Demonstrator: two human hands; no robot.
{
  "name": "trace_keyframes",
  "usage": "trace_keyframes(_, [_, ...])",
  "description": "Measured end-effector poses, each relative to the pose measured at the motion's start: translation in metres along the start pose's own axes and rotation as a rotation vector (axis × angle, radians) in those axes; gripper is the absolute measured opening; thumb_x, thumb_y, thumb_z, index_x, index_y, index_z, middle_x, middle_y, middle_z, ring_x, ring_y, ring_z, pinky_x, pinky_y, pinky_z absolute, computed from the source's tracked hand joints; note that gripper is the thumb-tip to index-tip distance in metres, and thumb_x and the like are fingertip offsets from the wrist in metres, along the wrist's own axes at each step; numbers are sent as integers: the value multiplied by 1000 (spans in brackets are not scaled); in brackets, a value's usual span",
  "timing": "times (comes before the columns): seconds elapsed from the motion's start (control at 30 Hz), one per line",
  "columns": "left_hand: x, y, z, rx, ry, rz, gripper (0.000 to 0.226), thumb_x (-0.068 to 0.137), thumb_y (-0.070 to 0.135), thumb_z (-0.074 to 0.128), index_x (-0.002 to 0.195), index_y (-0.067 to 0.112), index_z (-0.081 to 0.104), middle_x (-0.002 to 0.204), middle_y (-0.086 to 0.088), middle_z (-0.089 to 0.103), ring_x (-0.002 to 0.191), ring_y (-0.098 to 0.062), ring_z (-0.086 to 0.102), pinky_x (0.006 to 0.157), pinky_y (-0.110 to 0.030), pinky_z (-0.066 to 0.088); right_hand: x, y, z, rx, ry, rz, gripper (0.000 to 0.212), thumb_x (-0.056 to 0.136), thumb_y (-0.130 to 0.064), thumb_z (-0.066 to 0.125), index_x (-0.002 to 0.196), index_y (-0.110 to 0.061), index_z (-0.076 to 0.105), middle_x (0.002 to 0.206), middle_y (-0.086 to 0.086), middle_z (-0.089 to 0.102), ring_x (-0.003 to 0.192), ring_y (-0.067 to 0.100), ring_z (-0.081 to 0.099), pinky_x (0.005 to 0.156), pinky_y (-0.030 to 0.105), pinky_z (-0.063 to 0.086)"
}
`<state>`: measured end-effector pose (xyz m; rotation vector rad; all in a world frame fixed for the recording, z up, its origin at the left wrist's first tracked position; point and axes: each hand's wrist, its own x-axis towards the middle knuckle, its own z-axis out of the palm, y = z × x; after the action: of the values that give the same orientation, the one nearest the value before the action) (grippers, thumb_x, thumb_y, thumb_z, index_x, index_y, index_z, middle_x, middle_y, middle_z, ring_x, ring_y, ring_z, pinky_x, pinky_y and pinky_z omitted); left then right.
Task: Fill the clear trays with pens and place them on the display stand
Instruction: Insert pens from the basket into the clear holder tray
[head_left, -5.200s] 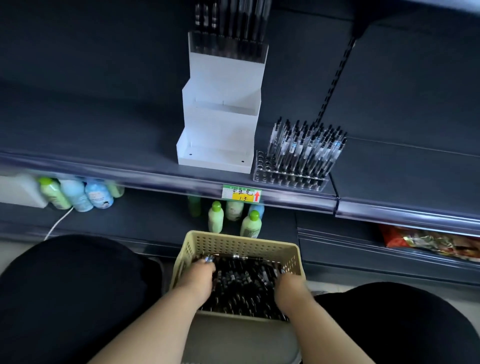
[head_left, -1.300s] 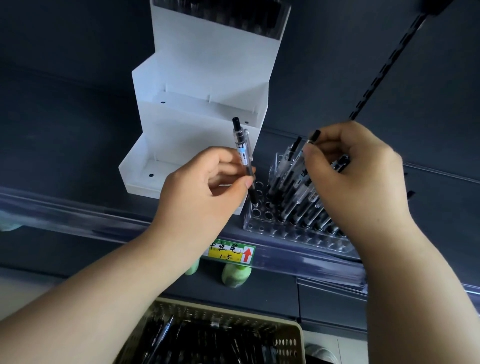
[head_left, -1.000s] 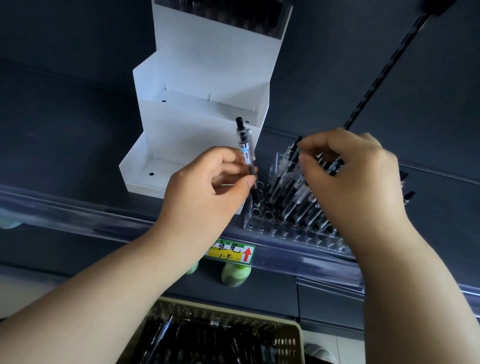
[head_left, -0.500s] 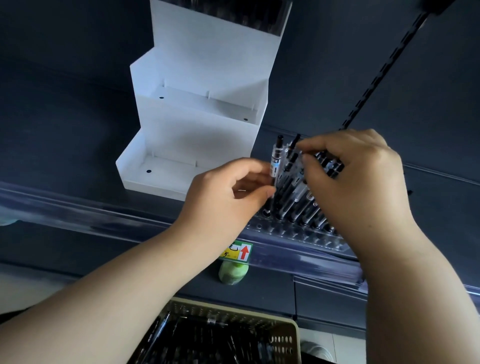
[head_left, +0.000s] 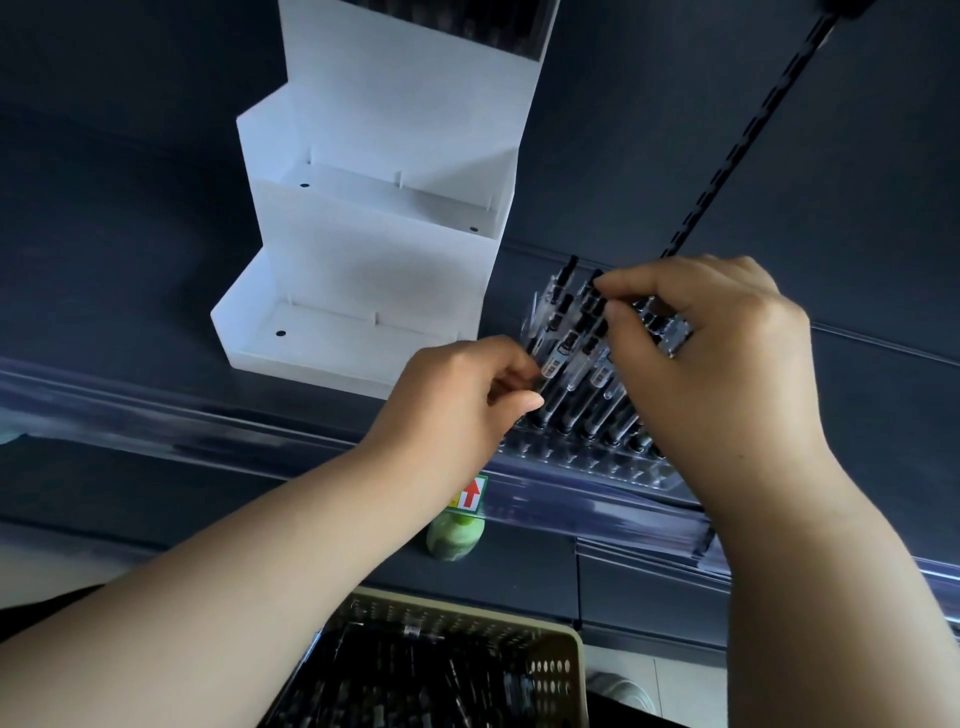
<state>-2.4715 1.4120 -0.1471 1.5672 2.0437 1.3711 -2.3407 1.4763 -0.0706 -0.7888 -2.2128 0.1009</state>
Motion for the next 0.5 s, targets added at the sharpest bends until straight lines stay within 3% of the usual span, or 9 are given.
trace_keyframes(0.17, [0, -2, 2, -14, 12, -61, 12, 77, 18, 75, 87, 21, 68, 70, 21, 58, 80, 9, 56, 65, 4, 38, -2, 2, -3, 10, -3, 21, 17, 82, -8, 63, 95, -14, 72, 86, -6, 66, 92, 23, 57, 82, 32, 44])
trace_keyframes(0.23, [-1, -2, 2, -2, 8, -64, 13, 78, 17, 75, 88, 20, 68, 71, 20, 59, 74, 6, 59, 66, 3, 39, -3, 2, -5, 12, 1, 23, 18, 82, -8, 62, 95, -14, 72, 87, -4, 67, 91, 23, 57, 82, 33, 45])
trace_keyframes(0.5, [-8, -3, -8, 66, -9, -19, 21, 79, 15, 72, 98, 20, 65, 84, 9, 63, 77, -3, 59, 72, -12, 46, -15, -5, -12, -35, -8, -77, 21, 83, -11, 59, 101, -11, 70, 91, 1, 69, 90, 26, 57, 81, 32, 45])
